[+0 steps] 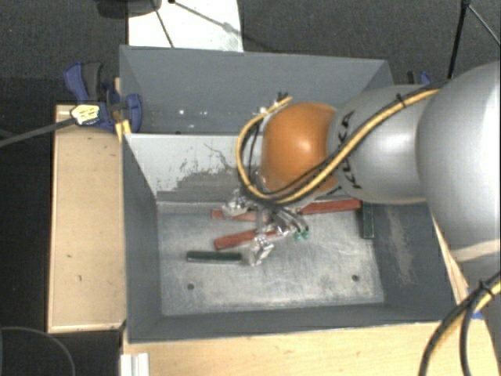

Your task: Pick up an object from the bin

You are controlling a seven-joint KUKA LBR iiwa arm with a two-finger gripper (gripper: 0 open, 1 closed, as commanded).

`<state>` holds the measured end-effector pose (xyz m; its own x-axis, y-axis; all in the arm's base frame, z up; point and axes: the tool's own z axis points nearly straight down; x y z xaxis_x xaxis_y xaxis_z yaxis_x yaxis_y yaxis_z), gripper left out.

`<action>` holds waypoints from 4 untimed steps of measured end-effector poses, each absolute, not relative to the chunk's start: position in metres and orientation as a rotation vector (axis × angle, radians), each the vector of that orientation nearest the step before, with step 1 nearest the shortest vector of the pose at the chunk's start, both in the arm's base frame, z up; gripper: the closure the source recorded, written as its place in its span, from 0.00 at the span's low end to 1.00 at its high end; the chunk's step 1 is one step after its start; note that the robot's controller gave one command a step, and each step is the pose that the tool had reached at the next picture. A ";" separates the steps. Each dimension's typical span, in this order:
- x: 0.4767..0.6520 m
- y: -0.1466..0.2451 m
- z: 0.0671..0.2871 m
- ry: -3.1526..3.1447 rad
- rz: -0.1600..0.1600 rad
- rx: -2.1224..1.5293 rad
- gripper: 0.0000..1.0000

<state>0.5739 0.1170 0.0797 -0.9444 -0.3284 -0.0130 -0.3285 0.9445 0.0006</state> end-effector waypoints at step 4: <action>0.569 0.116 0.106 3.106 0.002 -0.527 1.00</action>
Offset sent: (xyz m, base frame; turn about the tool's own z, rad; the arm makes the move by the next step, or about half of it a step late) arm 0.0000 0.0000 0.0000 0.0000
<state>0.5688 0.1156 0.1058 -0.9441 -0.3297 0.0086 -0.3297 0.9441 0.0024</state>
